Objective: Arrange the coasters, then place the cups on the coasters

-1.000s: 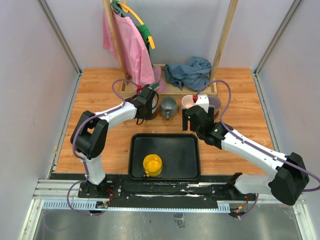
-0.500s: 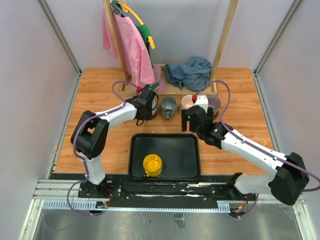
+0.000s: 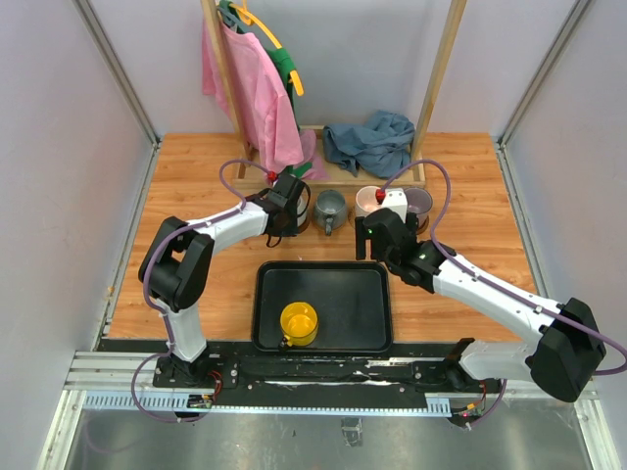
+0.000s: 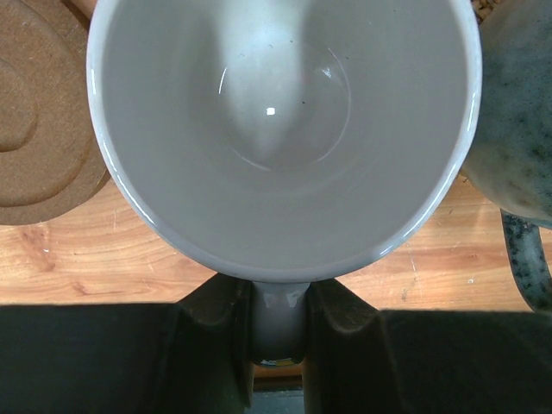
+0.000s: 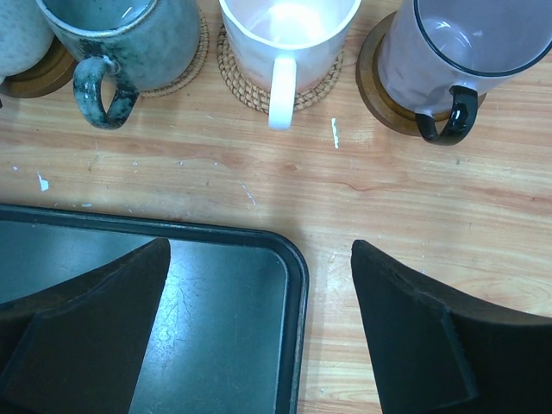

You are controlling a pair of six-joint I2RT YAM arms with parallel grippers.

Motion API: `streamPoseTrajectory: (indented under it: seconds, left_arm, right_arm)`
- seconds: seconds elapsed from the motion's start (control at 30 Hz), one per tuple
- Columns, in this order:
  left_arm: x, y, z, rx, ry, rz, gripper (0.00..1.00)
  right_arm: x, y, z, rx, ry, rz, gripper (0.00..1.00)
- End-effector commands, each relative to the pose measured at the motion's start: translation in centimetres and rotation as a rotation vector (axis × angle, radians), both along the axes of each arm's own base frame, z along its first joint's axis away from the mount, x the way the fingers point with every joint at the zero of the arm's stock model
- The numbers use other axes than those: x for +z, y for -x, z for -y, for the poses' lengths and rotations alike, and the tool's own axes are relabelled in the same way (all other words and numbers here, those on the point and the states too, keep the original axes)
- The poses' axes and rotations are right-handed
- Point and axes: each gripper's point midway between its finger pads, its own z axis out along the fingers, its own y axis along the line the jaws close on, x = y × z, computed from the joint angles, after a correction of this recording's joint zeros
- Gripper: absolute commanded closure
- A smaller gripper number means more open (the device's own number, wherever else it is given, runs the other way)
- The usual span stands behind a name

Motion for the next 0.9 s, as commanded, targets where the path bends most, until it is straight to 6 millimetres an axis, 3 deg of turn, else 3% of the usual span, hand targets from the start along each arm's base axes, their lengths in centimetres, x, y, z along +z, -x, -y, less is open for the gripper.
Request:
streamPoseTrajectory:
  seconds: [0.0,0.27,0.53,0.73,0.87]
  left_arm:
    - [1.4,-1.5,0.3,0.029,0.034,0.076,0.99]
    - [1.4,-1.3,0.0,0.02,0.023,0.078,0.93]
    - [2.0,-1.0,-0.5,0.024,0.009,0.087,0.71]
    - [2.4,-0.5,-0.7,0.017,0.007,0.088,0.43]
    - [2.7,-0.3,-0.8,0.014,0.009,0.087,0.39]
  right_arm:
    - [-0.7,-0.1,0.8,-0.033,-0.002,-0.019,0.13]
    - [-1.0,-0.1,0.9,-0.031,0.008,-0.025,0.13]
    - [-1.3,-0.2,0.7,-0.022,0.022,-0.033,0.14]
    - [-1.2,-0.2,0.5,-0.01,0.025,-0.043,0.14]
    - [-1.3,-0.2,0.4,-0.01,0.029,-0.045,0.14]
